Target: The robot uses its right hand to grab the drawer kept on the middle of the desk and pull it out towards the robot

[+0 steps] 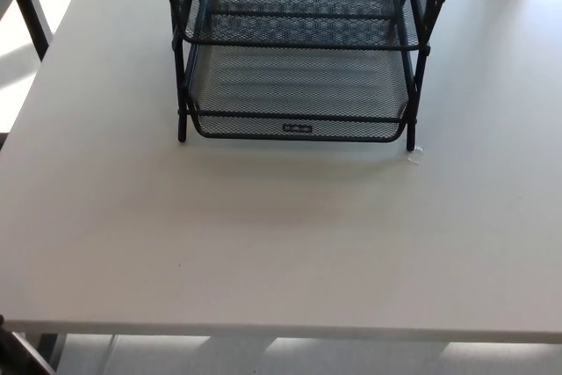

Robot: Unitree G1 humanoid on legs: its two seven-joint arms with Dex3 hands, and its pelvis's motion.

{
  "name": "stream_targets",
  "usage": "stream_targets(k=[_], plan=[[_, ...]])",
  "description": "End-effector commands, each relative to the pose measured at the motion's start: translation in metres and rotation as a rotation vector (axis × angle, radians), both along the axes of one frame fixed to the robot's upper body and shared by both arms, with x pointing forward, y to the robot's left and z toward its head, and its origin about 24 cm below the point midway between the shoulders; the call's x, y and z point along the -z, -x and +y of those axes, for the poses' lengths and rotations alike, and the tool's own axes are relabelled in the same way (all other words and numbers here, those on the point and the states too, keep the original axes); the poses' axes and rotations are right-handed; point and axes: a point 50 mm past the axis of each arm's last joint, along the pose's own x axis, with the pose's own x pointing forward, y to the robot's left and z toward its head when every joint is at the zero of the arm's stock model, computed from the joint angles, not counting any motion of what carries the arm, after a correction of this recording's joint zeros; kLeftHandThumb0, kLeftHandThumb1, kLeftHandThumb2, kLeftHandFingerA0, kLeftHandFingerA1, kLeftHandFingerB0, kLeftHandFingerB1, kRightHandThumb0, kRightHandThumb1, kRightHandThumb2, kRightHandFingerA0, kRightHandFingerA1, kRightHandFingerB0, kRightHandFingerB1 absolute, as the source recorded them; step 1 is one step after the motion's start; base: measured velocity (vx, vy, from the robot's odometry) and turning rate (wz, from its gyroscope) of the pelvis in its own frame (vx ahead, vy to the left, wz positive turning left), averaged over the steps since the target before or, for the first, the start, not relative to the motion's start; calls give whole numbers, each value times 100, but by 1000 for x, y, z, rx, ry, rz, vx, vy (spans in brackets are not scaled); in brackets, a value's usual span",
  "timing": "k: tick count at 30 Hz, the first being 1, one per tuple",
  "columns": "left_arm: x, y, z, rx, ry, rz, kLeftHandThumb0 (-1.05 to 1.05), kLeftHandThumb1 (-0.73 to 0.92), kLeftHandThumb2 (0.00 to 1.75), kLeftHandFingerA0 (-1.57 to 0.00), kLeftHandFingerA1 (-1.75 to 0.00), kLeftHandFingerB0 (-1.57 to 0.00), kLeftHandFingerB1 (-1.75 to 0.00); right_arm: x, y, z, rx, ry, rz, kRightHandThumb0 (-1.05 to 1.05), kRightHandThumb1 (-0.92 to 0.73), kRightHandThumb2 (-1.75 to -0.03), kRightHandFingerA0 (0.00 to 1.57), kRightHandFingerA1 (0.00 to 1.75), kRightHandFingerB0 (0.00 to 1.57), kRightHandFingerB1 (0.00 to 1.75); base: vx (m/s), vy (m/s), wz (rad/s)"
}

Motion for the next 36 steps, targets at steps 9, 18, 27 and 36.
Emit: stream_targets(k=[9,18,27,36], plan=[[-2,3,0,17,-27,5,-31,59,57,-76,-84,-78,-59,-95,-63,99,-366,229,-187,-76,-52,-89,27,60,4,36,0,0,0],[0,3,1,15,-22,1,-29,59,58,-78,-85,-79,-59,-110,-92,181,-665,358,-235,-39,-28,-92,1,52,0,50,0,0,0],[-1,4,0,18,-19,1,-30,59,57,-77,-86,-79,-60,-104,-117,235,-827,374,-283,-86,-56,-95,7,43,4,35,0,0,0],[-1,4,-1,15,-10,0,-30,59,57,-78,-84,-79,-59,-100,-128,288,-974,378,-343,-41,-30,-95,0,52,0,51,0,0,0]])
